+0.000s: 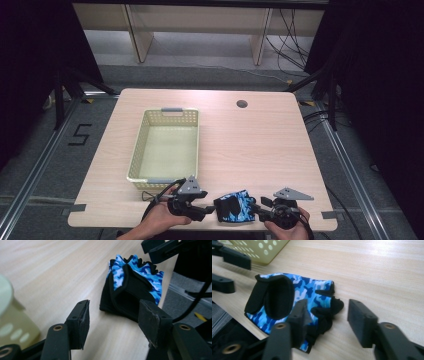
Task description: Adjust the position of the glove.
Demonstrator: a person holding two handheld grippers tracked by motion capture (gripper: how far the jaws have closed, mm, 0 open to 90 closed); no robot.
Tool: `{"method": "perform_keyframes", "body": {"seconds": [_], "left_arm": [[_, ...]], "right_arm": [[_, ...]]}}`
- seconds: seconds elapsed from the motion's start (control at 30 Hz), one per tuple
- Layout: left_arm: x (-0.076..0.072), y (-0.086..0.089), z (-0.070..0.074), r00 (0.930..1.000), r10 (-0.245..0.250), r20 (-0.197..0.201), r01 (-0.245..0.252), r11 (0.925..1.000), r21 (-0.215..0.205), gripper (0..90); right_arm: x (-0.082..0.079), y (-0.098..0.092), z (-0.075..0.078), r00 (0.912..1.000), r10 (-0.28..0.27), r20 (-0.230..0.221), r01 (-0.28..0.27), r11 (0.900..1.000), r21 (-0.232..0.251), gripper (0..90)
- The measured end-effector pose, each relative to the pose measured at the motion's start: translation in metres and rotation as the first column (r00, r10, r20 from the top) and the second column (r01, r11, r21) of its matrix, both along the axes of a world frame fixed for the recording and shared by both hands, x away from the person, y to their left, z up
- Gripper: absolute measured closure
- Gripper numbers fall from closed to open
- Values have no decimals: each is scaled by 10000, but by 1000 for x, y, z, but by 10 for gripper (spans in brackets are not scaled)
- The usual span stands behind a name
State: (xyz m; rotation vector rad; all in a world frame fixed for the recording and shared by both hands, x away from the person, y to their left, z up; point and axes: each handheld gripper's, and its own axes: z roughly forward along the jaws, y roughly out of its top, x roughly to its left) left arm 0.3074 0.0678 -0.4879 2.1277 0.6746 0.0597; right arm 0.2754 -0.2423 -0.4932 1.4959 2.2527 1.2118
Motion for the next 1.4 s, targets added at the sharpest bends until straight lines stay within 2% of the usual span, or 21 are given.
{"method": "perform_keyframes", "body": {"seconds": [0.07,0.1,0.17,0.27,0.43,0.47,0.5,0.6,0.67,0.7,0.8,0.83,0.87,0.93,1.0,1.07,1.13,1.17,1.3,1.33,1.4], "left_arm": [[-4,2,-3,9990,274,-350,-276,9996,-53,434],[-3,4,-4,9994,97,-317,-93,9999,119,438],[-7,3,-8,9957,254,-889,-272,9995,-189,448],[-9,2,-10,9953,-24,-970,12,9999,-123,460],[-10,-2,-13,9931,-75,-1172,68,10000,-61,475],[-10,-2,-14,9928,-129,-1193,130,9999,2,476],[-11,-2,-15,9911,-79,-1328,79,10000,-3,485],[-11,-3,-18,9870,-186,-1599,182,9998,-43,496],[-11,-4,-20,9845,-149,-1749,123,9998,-163,499],[-10,-4,-20,9825,-234,-1850,207,9997,-165,499],[-7,-7,-22,9782,-230,-2064,178,9995,-272,500],[-6,-8,-22,9771,-214,-2119,159,9995,-275,505],[-6,-9,-23,9762,-202,-2160,147,9995,-270,511],[-8,-11,-25,9757,-187,-2184,151,9997,-181,513],[-9,-11,-25,9704,-255,-2400,189,9994,-301,525],[-10,-11,-25,9703,-200,-2410,142,9996,-258,522],[-11,-12,-24,9686,-241,-2473,169,9994,-311,523],[-11,-12,-24,9686,-241,-2473,169,9994,-311,523],[-7,-18,-26,9622,-114,-2722,-3,9991,-431,532],[-5,-22,-26,9583,-79,-2855,-78,9985,-538,534],[-4,-25,-27,9596,-82,-2812,-88,9982,-590,560]], "right_arm": [[4,1,0,9998,-44,-170,42,9999,-156,443],[5,3,-1,9996,-3,-295,-2,9998,-175,440],[10,5,-2,9990,305,-318,-308,9995,-102,431],[18,9,-4,9968,564,-559,-587,9974,-406,416],[26,17,-8,9902,953,-1019,-1037,9913,-811,460],[27,16,-9,9905,987,-958,-1098,9869,-1185,471],[26,17,-8,9895,923,-1110,-1023,9909,-876,496],[25,13,-9,9877,1009,-1196,-1109,9906,-801,616],[24,12,-10,9876,1088,-1134,-1161,9914,-604,645],[22,12,-10,9862,975,-1338,-1063,9925,-610,688],[21,14,-11,9855,1185,-1214,-1268,9899,-631,729],[20,15,-11,9836,1247,-1299,-1309,9906,-399,738],[20,16,-11,9859,1149,-1214,-1235,9901,-664,743],[20,16,-12,9847,1234,-1229,-1296,9906,-440,748],[19,16,-11,9875,1062,-1168,-1142,9914,-642,749],[18,16,-11,9869,964,-1295,-1047,9928,-589,749],[18,16,-12,9877,1067,-1144,-1118,9930,-390,748],[17,16,-12,9876,1025,-1192,-1093,9926,-524,748],[17,17,-13,9871,1078,-1183,-1134,9927,-418,747],[16,18,-12,9881,959,-1204,-1034,9929,-581,747],[16,18,-13,9882,1066,-1100,-1127,9923,-506,746]]}}
